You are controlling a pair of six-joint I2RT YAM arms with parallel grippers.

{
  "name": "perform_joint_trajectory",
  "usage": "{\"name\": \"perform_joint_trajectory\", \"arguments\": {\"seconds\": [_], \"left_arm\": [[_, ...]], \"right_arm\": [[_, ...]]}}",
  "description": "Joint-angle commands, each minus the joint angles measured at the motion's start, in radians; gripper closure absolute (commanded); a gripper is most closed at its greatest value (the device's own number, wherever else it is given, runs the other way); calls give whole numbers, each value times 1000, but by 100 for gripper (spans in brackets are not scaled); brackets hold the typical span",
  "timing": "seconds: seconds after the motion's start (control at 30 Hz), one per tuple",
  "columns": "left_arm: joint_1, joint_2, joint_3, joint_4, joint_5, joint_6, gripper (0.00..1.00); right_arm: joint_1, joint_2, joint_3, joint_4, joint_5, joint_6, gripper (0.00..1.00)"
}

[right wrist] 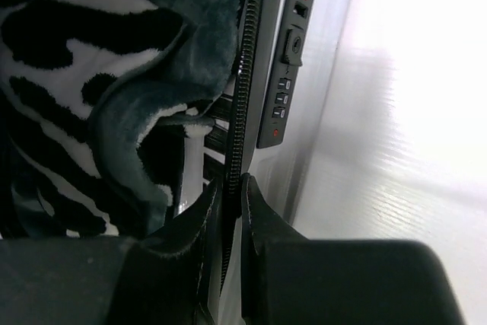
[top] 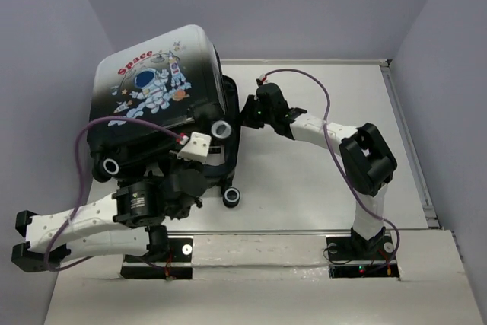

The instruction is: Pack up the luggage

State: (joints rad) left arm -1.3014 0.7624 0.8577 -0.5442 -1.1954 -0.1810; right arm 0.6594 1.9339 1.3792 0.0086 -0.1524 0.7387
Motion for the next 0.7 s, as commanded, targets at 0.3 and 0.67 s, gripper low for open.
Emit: {"name": "perform_joint_trajectory", "arguments": {"seconds": [0.3,0.67], "left_arm": [[-38,-117,306,255,179,-67,30],[106,31,520,-56,139,-257,38]], "right_arm": [[16,-61,-117,74,11,-12,93],[-33,-158,-206,71,14,-61,93]]}}
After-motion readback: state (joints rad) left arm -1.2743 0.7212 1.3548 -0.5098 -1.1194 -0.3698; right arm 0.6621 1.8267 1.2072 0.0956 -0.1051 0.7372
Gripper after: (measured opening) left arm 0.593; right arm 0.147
